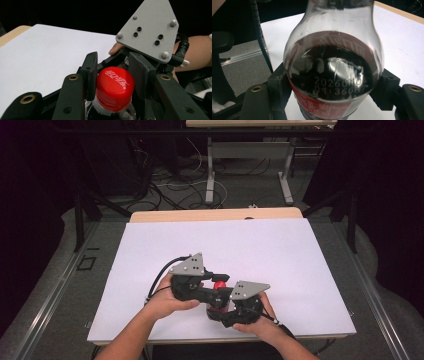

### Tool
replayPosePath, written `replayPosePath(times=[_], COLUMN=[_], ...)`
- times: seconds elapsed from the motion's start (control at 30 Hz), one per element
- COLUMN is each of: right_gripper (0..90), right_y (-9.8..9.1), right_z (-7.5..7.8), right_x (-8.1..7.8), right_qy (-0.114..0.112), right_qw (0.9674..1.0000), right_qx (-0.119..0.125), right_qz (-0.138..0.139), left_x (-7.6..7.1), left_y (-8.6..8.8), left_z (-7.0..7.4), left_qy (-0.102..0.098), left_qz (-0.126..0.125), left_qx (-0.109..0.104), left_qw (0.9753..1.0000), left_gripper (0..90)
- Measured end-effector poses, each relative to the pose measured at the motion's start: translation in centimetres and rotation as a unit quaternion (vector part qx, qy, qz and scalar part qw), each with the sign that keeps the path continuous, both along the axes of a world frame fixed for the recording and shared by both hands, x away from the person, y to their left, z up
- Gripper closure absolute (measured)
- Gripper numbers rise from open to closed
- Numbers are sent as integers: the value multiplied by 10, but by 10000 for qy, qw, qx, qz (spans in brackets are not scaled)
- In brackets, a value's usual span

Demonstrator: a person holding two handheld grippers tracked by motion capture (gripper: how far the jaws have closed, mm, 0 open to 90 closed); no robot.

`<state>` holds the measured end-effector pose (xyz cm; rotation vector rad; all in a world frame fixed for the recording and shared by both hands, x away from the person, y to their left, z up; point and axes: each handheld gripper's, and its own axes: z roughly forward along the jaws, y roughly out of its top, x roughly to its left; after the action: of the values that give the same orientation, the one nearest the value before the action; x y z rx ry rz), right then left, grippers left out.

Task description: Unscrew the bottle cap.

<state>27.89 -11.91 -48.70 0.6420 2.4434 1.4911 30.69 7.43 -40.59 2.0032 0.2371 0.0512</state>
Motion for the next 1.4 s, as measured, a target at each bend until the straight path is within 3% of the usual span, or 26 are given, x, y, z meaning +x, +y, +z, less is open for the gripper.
replayPosePath(times=[0.17, 0.2, 0.33, 0.4, 0.5, 0.6, 0.63, 0.7, 0.83, 0.9, 1.0, 1.13, 1.2, 1.27, 1.3, 1.4], right_gripper=[294, 294, 294, 294, 294, 294, 294, 295, 295, 295, 294, 294, 294, 294, 294, 294], right_y=[-2, -2, -3, -3, -3, -3, -4, -4, -5, -5, -6, -6, -6, -8, -7, -8], right_z=[0, -1, -1, -1, -1, -1, -1, -1, 0, 0, 0, -1, 0, 1, 0, 1], right_x=[2, 3, 3, 4, 4, 4, 4, 4, 5, 5, 5, 6, 6, 6, 7, 6], right_qy=[52, -39, 100, 56, -19, -28, -14, -15, -34, -88, -45, 3, 6, 55, 36, 88], right_qw=[10000, 10000, 9998, 9997, 9993, 9988, 9988, 9984, 9977, 9974, 9978, 9982, 9983, 9986, 9986, 9991], right_qx=[-8, 17, 5, -37, -41, -61, -98, -129, -79, -101, -97, -25, -4, -21, 43, 87], right_qz=[-56, -46, -179, -253, -375, -488, -486, -554, -665, -703, -653, -600, -588, -535, -529, -414], left_x=[-7, -8, -15, -18, -25, -29, -29, -29, -30, -30, -27, -26, -26, -25, -24, -22], left_y=[-5, -6, -10, -13, -20, -25, -26, -28, -32, -32, -31, -22, -13, -2, 3, 13], left_z=[-1, -1, 0, 0, 0, 0, 1, 1, 1, 1, 3, 9, 14, 19, 21, 25], left_qy=[-133, -175, -166, -122, -59, -30, -14, 91, 14, 32, 133, 98, 75, 64, 65, 14], left_qz=[433, 592, 1074, 1385, 1932, 2262, 2301, 2476, 2526, 2528, 2384, 2293, 2275, 2085, 1857, 1253], left_qx=[43, 81, 100, 102, 91, 97, 118, 29, 73, 23, 36, -32, -130, -218, -208, -38], left_qw=[9990, 9981, 9940, 9902, 9811, 9740, 9731, 9688, 9675, 9675, 9711, 9733, 9737, 9778, 9824, 9921], left_gripper=[611, 612, 613, 614, 614, 614, 614, 614, 615, 614, 595, 426, 409, 399, 399, 398])
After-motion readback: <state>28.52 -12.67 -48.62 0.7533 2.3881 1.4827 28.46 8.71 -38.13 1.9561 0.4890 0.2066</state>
